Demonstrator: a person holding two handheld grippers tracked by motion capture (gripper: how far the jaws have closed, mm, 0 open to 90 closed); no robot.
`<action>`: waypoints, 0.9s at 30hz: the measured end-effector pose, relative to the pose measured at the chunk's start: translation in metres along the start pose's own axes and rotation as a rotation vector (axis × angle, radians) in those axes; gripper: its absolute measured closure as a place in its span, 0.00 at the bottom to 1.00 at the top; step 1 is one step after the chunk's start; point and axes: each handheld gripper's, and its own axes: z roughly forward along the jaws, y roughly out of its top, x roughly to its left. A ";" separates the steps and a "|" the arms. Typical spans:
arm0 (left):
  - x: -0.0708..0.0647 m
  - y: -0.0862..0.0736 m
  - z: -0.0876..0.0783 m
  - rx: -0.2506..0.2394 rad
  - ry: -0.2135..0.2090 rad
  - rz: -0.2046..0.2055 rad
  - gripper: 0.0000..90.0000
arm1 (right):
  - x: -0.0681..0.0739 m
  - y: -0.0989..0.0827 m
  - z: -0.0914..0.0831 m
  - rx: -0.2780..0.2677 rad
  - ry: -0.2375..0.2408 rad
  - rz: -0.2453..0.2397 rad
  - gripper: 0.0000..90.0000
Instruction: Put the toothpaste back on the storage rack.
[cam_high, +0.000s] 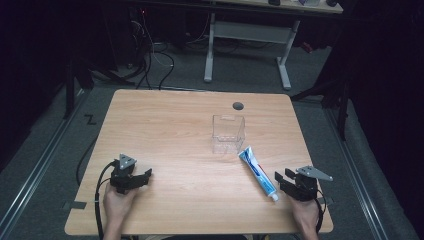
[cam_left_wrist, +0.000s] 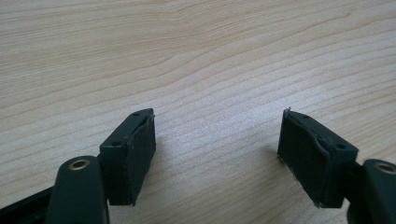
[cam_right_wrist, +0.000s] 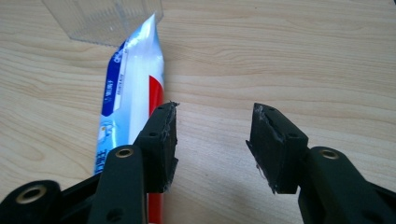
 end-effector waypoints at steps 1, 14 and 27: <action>0.000 0.000 0.000 0.001 0.000 0.000 0.31 | 0.001 0.001 -0.001 -0.003 0.001 -0.006 0.57; 0.000 0.000 0.000 0.001 -0.002 -0.003 0.31 | 0.022 0.010 -0.012 -0.022 0.046 -0.061 0.53; 0.001 0.000 0.000 -0.002 -0.005 -0.010 0.31 | 0.052 0.033 0.002 0.045 0.092 -0.159 0.51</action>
